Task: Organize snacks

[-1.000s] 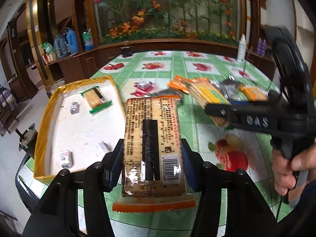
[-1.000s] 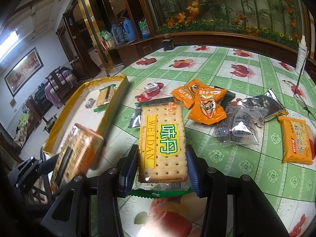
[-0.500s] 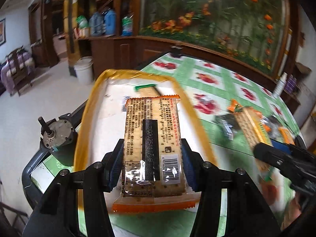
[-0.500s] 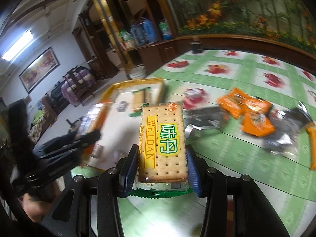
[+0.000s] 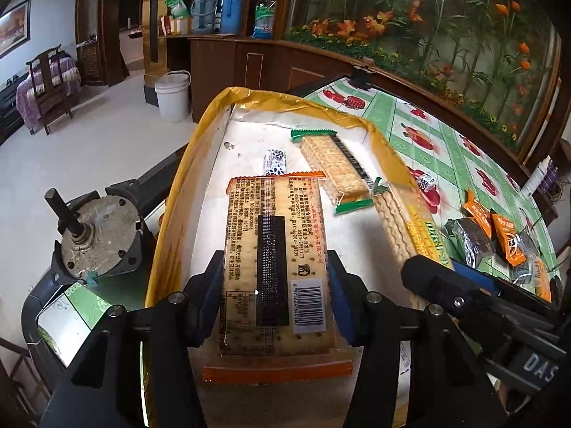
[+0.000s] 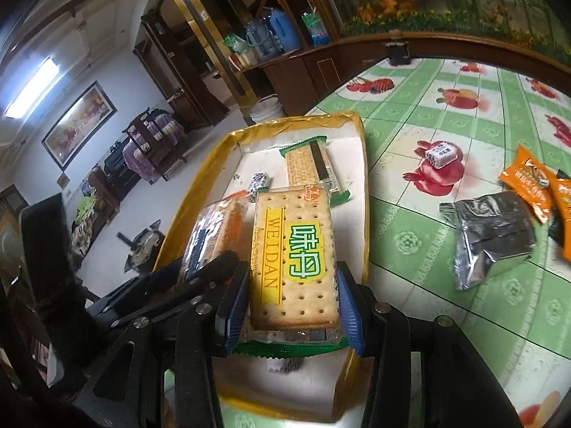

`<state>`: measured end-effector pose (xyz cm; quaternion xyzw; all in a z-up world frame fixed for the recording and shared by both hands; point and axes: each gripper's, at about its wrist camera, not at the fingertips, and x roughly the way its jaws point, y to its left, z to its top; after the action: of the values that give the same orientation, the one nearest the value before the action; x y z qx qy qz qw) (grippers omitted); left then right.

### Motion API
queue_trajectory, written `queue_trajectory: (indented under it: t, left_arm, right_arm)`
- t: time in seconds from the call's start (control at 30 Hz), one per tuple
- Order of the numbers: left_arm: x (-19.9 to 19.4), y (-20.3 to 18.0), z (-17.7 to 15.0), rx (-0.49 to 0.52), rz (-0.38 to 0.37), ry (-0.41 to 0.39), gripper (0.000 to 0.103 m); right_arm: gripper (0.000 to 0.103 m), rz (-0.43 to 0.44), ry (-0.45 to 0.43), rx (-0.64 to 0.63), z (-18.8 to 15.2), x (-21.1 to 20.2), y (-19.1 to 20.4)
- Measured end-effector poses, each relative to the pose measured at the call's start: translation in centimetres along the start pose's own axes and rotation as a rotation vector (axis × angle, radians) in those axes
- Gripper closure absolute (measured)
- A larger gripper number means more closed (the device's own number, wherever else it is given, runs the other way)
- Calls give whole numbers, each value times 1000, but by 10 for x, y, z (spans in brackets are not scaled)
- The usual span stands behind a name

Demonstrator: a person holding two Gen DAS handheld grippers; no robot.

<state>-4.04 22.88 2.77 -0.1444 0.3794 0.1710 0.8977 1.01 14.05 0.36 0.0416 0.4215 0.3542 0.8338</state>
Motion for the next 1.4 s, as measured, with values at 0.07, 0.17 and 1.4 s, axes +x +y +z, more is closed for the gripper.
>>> queue_trajectory:
  t: [0.07, 0.17, 1.4]
  left_arm:
    - [1, -1, 0, 6, 12, 3, 51]
    - [0, -4, 0, 18, 24, 5, 51]
    - [-68, -18, -12, 111, -61, -107, 29]
  right_arm:
    - [56, 10, 2, 13, 3, 4, -3]
    - [56, 19, -1, 16, 4, 5, -7]
    - [55, -246, -87, 68, 43, -25, -85]
